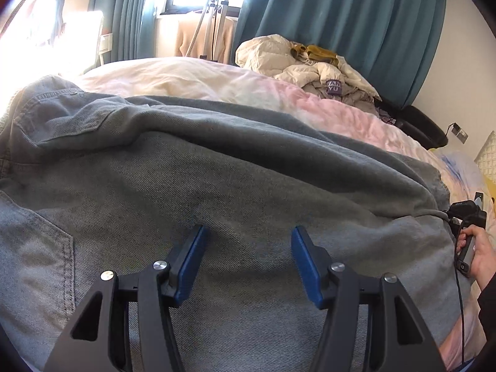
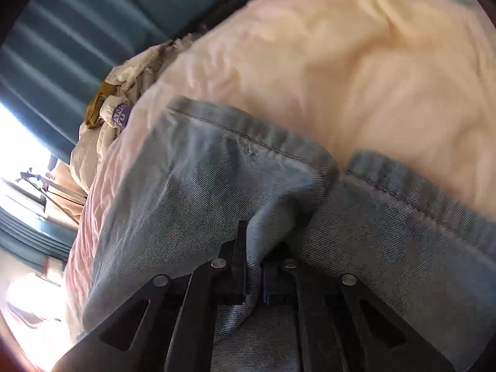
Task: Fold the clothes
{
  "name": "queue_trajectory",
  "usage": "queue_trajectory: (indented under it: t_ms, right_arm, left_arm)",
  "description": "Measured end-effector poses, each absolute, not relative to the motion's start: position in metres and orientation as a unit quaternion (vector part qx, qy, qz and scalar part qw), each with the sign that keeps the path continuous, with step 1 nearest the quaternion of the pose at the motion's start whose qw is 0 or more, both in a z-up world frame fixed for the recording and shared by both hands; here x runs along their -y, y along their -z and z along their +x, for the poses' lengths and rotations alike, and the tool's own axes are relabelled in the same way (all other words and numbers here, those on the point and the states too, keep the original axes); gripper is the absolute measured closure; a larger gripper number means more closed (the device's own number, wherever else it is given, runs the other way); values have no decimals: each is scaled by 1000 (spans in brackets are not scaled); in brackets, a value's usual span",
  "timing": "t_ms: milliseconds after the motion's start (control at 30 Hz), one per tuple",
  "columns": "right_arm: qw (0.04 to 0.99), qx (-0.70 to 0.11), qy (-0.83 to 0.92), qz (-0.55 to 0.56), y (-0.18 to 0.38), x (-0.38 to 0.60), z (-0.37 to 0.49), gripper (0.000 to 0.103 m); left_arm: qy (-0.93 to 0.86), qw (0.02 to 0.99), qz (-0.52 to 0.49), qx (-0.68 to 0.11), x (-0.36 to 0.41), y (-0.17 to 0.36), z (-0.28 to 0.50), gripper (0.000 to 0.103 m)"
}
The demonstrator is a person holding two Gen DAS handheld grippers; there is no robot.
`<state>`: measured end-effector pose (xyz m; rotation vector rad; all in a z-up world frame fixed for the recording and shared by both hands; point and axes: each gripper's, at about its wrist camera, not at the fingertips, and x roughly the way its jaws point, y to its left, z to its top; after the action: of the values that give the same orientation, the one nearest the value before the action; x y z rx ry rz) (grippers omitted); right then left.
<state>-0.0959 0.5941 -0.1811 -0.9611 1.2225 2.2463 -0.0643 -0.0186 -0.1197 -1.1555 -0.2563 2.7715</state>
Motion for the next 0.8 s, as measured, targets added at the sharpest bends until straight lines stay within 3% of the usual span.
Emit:
queue_trajectory:
  t_ms: [233, 300, 400, 800]
  right_arm:
    - [208, -377, -822, -372, 166, -577, -93, 92]
    - [205, -362, -827, -377, 159, -571, -85, 79]
    - [196, -346, -836, -377, 143, -560, -71, 69]
    - [121, -303, -868, -375, 71, -486, -15, 67]
  left_arm:
    - [-914, 61, -390, 95, 23, 120, -64, 45]
    - [-913, 60, -392, 98, 25, 120, -64, 45]
    - [-910, 53, -397, 106, 30, 116, -60, 45]
    - [-924, 51, -366, 101, 43, 75, -22, 45]
